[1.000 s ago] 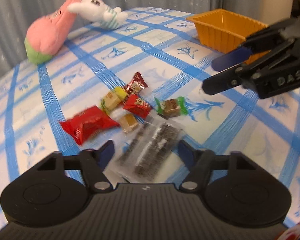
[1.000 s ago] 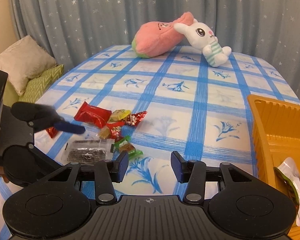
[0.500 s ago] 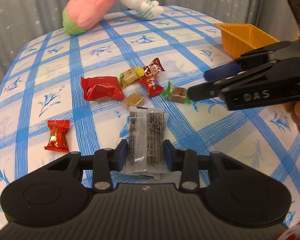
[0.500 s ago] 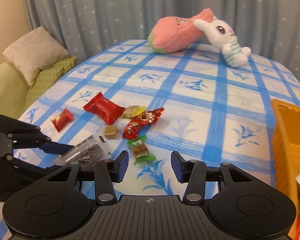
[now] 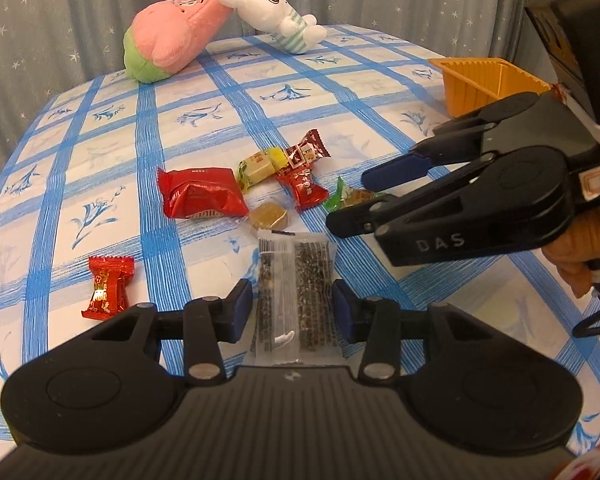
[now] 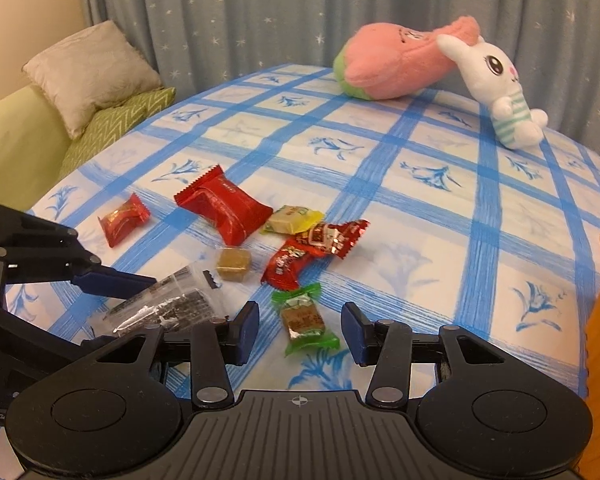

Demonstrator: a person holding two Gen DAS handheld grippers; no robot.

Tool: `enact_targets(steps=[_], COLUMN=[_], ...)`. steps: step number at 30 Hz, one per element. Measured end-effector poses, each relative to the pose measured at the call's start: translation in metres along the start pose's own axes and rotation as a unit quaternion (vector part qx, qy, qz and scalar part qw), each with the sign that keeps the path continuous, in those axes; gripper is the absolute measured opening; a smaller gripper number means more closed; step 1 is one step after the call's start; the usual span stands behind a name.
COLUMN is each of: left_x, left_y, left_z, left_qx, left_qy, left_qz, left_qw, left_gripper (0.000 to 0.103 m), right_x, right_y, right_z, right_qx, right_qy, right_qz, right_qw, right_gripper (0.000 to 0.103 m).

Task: Organize snacks
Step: 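Grasp the clear packet of dark snacks with the left tool while the right tool grasps the green-wrapped candy, then carry both snacks over the orange tray and open both tools to drop them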

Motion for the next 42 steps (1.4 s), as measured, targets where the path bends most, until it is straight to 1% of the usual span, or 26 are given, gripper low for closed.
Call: enact_targets(steps=[1, 2, 3, 7, 8, 11, 15, 19, 26, 30, 34, 38, 42], left_x=[0.000, 0.000, -0.001, -0.002, -0.003, -0.005, -0.011, -0.025, -0.058, -0.075, -0.087, -0.094, -0.094], left_y=[0.000, -0.001, -0.001, 0.000, 0.000, -0.002, -0.009, -0.013, -0.011, -0.006, 0.003, 0.019, 0.038], left_z=[0.000, 0.001, 0.002, 0.005, 0.005, 0.006, 0.015, 0.027, 0.051, 0.069, 0.092, 0.119, 0.152], left_qx=[0.000, -0.002, -0.002, -0.005, -0.008, -0.022, -0.029, -0.044, -0.079, -0.098, -0.106, -0.099, -0.078], left_qy=[0.000, -0.001, 0.001, 0.006, 0.005, -0.001, 0.000, 0.000, 0.003, -0.001, -0.008, -0.023, -0.040], left_qz=[-0.001, -0.002, -0.003, -0.008, -0.009, -0.009, -0.008, 0.005, 0.038, 0.053, 0.066, 0.075, 0.082], left_qw=[1.0000, 1.0000, 1.0000, 0.9999, 0.9999, 0.9997, 0.9996, 0.9990, 0.9962, 0.9937, 0.9922, 0.9920, 0.9927], left_gripper=[0.039, 0.037, 0.037, 0.034, 0.034, 0.034, 0.034, 0.034, 0.034, 0.034, 0.034, 0.034, 0.034], right_x=[0.002, 0.003, 0.003, -0.003, -0.006, -0.019, -0.035, -0.049, -0.092, -0.122, -0.152, -0.179, -0.202], right_y=[0.000, 0.000, -0.001, -0.001, -0.001, -0.003, -0.008, -0.016, -0.039, -0.054, -0.072, -0.093, -0.111], right_z=[-0.001, -0.002, -0.002, -0.002, -0.002, 0.000, 0.003, 0.009, 0.020, 0.029, 0.040, 0.055, 0.084], right_qx=[-0.001, -0.002, -0.002, 0.010, 0.012, 0.021, 0.030, 0.043, 0.075, 0.099, 0.121, 0.137, 0.169], right_qy=[-0.001, -0.002, -0.006, -0.002, -0.005, -0.008, -0.015, -0.018, -0.037, -0.054, -0.075, -0.105, -0.130], right_qz=[-0.002, -0.004, -0.002, -0.001, 0.002, 0.012, 0.019, 0.024, 0.052, 0.076, 0.099, 0.113, 0.119], right_qw=[1.000, 1.000, 1.000, 1.000, 1.000, 1.000, 0.999, 0.999, 0.995, 0.991, 0.985, 0.978, 0.970], right_gripper=[0.041, 0.029, 0.024, 0.022, 0.020, 0.020, 0.020, 0.020, 0.020, 0.020, 0.020, 0.020, 0.020])
Point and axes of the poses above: each gripper's, at about its wrist camera, not at the fingertips, and x roughly the way its jaws point, z to its right, y to its top, the point moved 5 cm from there along x, roughly the way its jaws point, and after that the axes turned 12 degrees about -z, right-handed, at the moved point
